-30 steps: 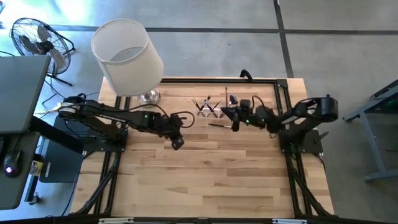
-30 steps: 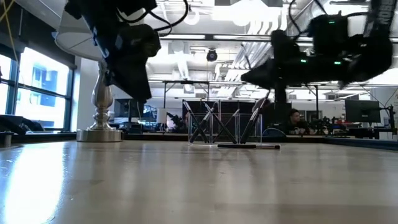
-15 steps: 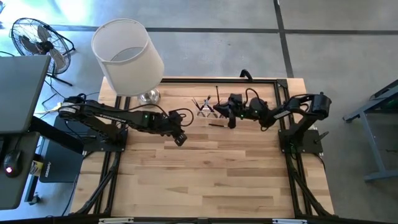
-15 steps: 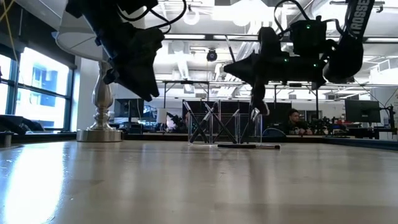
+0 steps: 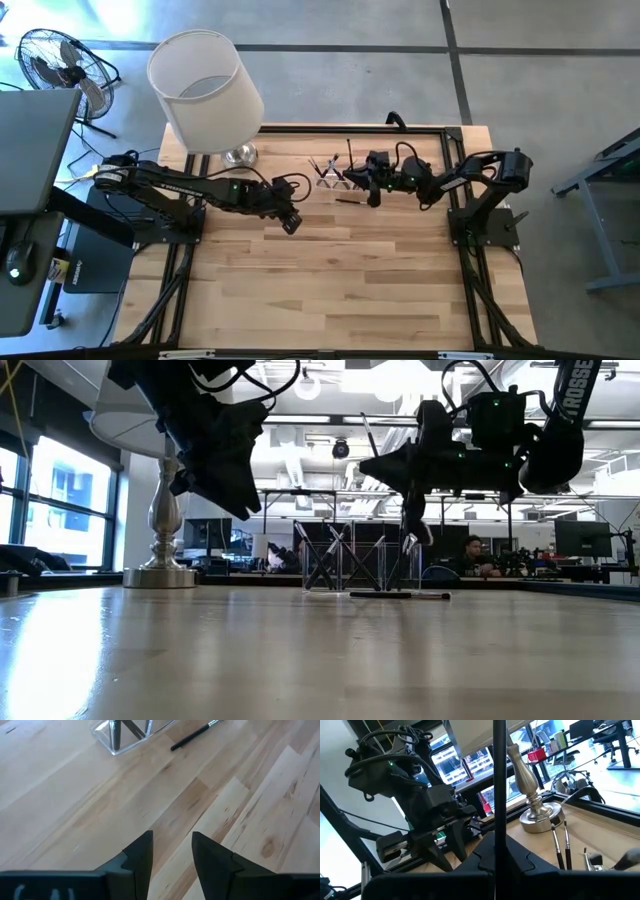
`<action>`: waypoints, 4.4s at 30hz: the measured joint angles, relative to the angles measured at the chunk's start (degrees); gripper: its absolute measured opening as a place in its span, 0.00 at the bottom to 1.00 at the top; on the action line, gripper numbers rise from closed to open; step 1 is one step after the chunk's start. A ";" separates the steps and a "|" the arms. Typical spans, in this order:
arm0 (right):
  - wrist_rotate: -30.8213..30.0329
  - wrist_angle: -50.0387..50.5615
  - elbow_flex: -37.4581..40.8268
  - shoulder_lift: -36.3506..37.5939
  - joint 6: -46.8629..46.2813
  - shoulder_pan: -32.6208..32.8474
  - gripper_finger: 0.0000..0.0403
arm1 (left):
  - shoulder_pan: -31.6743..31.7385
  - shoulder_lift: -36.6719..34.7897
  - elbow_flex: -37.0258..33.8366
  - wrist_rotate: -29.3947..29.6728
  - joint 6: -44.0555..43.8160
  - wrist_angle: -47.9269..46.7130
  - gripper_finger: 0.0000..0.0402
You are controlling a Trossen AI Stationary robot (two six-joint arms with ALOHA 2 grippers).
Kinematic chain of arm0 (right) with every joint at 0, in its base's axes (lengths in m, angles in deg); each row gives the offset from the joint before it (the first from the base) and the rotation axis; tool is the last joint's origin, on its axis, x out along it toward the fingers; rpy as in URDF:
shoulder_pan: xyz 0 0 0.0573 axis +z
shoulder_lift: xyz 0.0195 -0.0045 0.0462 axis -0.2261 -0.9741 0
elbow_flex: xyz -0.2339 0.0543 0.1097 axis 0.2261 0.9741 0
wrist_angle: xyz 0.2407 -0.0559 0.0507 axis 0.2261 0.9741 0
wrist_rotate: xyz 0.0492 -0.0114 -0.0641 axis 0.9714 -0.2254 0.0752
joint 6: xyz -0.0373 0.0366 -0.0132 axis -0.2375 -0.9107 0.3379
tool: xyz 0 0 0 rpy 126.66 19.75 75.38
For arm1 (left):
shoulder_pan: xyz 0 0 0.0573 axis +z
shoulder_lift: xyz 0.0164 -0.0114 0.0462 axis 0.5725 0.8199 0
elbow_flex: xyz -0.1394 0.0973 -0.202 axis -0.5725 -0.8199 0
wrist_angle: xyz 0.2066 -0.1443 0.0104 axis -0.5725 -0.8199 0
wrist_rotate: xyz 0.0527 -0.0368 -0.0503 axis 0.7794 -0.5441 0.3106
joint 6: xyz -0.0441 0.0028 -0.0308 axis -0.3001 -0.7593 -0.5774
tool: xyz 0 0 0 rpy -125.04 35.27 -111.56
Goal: Put items in baskets/containers
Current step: Put the eyeshadow brush into the transparent organizer, then put the blush brush into the transparent organizer
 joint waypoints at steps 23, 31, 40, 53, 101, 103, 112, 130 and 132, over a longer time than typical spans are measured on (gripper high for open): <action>-6.80 20.06 -8.51 -0.04 16.49 -0.67 0.01 | 0.00 0.00 0.00 -2.63 -0.24 -0.13 0.33; -3.98 17.65 -10.16 -7.46 13.63 -4.57 0.01 | 0.00 0.00 0.00 -1.68 -0.26 -0.21 0.33; -4.30 13.51 -10.19 -11.59 12.09 -5.01 0.03 | 0.00 0.00 0.00 -2.42 -1.24 -0.23 0.33; -6.55 13.86 -10.19 -11.67 12.09 -5.01 0.16 | 0.00 0.00 0.00 -1.60 -1.31 -0.22 0.33; -15.12 104.94 -9.66 39.85 15.64 9.89 0.01 | 0.00 -0.02 0.00 -0.16 2.18 -0.26 0.33; -17.58 106.85 -7.17 39.79 14.79 12.00 0.01 | 0.02 -0.02 0.00 0.31 2.19 -0.24 0.33; -20.86 74.59 13.56 39.76 5.36 16.19 0.10 | 0.02 -0.02 0.00 -0.60 1.75 -0.21 0.33; -29.68 53.36 20.96 31.47 15.17 16.20 0.37 | 0.02 -0.02 0.02 -1.68 1.70 2.39 0.33; -29.66 49.05 20.94 28.28 15.56 16.06 0.37 | 0.02 -0.02 0.02 -1.59 1.71 2.53 0.33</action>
